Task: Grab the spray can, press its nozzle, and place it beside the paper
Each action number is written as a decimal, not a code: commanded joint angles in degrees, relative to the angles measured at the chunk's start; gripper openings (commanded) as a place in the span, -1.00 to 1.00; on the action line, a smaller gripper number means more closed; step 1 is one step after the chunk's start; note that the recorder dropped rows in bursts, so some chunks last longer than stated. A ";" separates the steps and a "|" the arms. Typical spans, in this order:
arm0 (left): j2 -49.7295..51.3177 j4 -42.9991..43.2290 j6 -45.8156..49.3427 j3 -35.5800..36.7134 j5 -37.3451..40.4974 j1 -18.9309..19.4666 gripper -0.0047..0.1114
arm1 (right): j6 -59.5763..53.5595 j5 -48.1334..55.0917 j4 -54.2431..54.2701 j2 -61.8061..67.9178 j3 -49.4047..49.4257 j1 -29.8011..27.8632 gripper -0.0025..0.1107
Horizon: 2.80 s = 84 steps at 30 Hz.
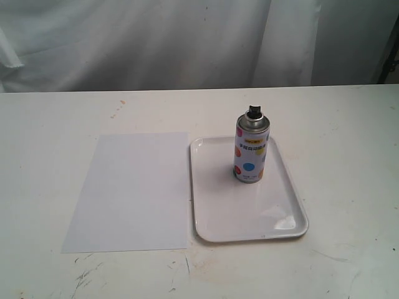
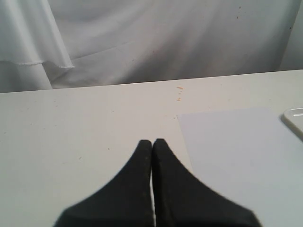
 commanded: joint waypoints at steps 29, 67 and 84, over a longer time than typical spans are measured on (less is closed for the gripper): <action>-0.17 -0.03 -0.47 0.07 -0.35 0.07 -0.92 | -24.74 -3.51 20.58 -30.83 24.08 -14.30 -0.96; -0.17 -0.03 -0.27 0.07 -0.35 0.07 -0.92 | -24.02 -2.77 22.88 -37.17 35.93 -11.45 -0.96; -0.17 -0.03 -0.26 0.07 -0.35 0.07 -0.92 | -16.64 -2.08 14.37 -37.17 35.93 -11.62 -0.96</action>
